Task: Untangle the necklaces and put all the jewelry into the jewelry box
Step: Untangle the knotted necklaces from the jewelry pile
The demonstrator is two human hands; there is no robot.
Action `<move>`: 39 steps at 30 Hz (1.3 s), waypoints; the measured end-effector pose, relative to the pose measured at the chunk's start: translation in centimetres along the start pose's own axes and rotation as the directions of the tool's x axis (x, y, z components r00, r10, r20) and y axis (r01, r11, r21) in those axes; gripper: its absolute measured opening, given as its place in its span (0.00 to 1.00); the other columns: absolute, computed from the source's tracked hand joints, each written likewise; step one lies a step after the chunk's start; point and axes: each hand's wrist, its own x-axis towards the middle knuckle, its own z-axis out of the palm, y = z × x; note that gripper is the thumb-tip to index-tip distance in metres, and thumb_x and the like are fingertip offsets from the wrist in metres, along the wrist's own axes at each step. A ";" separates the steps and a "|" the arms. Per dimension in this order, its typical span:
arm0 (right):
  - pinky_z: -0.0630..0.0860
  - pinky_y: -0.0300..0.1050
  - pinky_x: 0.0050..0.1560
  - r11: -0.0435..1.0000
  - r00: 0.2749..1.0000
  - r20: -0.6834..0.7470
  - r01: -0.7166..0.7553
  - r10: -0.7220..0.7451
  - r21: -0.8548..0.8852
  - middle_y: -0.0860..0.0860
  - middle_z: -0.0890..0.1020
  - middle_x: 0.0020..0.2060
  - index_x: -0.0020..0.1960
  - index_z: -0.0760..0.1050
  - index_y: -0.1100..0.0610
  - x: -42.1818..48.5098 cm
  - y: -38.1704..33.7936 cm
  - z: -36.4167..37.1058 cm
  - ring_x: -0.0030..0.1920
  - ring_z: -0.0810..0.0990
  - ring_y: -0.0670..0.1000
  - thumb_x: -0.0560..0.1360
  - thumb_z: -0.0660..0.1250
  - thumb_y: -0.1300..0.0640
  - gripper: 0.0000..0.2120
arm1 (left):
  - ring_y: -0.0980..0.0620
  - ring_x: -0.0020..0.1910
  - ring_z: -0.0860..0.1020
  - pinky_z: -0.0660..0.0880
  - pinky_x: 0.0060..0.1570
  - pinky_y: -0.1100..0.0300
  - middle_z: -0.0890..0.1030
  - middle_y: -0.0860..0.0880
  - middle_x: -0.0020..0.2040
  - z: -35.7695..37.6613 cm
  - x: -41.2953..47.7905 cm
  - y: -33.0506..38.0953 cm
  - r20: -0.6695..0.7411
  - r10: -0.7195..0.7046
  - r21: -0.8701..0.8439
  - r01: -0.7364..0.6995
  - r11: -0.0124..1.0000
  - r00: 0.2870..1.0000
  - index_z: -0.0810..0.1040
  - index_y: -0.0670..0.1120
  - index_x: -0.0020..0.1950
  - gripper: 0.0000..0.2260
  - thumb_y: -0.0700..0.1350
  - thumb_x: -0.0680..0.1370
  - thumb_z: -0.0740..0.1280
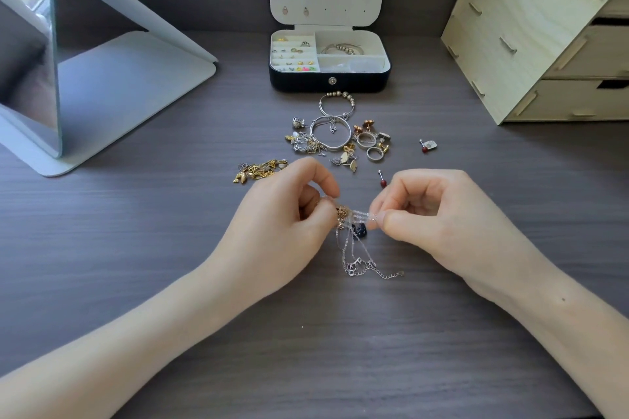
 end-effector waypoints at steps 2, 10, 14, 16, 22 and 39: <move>0.70 0.34 0.34 0.999 1.000 0.002 -0.004 0.004 0.033 0.50 0.82 0.31 0.27 0.74 0.54 0.0 0.0 0.1 0.32 0.74 0.46 0.62 0.65 0.59 0.05 | 0.56 0.23 0.64 0.62 0.27 0.69 0.68 0.55 0.21 0.0 0.0 0.1 0.004 -0.026 -0.013 0.026 1.000 1.000 0.71 0.50 0.42 0.07 0.38 0.76 0.63; 0.68 0.36 0.33 0.990 0.997 -0.024 -0.063 0.067 0.129 0.48 0.83 0.31 0.28 0.70 0.59 0.0 -0.2 0.3 0.33 0.75 0.46 0.61 0.65 0.60 0.05 | 0.56 0.24 0.65 0.60 0.26 0.67 0.67 0.55 0.23 0.0 0.1 0.3 0.030 -0.005 0.013 0.004 1.000 1.000 0.76 0.45 0.38 0.14 0.49 0.79 0.60; 0.66 0.37 0.34 0.978 0.994 -0.037 -0.096 0.105 0.187 0.47 0.82 0.30 0.28 0.69 0.60 0.2 -0.4 0.2 0.33 0.73 0.46 0.60 0.64 0.62 0.04 | 0.56 0.24 0.64 0.58 0.26 0.66 0.65 0.54 0.24 0.0 0.1 0.3 0.101 -0.037 -0.037 0.041 0.998 0.994 0.77 0.47 0.35 0.18 0.52 0.80 0.57; 0.68 0.32 0.34 0.966 0.993 -0.042 -0.093 0.106 0.241 0.48 0.82 0.30 0.27 0.69 0.58 0.3 -0.5 0.2 0.33 0.75 0.44 0.60 0.63 0.64 0.05 | 0.56 0.25 0.64 0.59 0.27 0.65 0.65 0.54 0.25 0.0 0.2 0.3 0.118 -0.052 -0.049 0.058 0.997 0.992 0.78 0.49 0.35 0.20 0.56 0.80 0.56; 0.64 0.39 0.33 0.934 0.990 0.021 -0.142 0.142 0.328 0.53 0.82 0.31 0.32 0.68 0.68 0.4 -0.3 0.0 0.30 0.68 0.48 0.60 0.61 0.66 0.04 | 0.57 0.24 0.63 0.57 0.25 0.66 0.64 0.54 0.24 -0.2 0.2 0.4 0.164 -0.099 -0.103 0.116 0.988 0.982 0.79 0.49 0.35 0.20 0.56 0.80 0.55; 0.62 0.32 0.24 0.986 0.990 0.025 -0.141 0.139 0.093 0.47 0.76 0.27 0.46 0.79 0.55 0.3 0.0 0.3 0.27 0.67 0.45 0.74 0.65 0.66 0.08 | 0.57 0.25 0.63 0.57 0.27 0.66 0.64 0.55 0.23 -0.5 0.4 0.0 0.236 -0.083 -0.234 0.139 0.962 0.968 0.82 0.51 0.40 0.21 0.62 0.73 0.55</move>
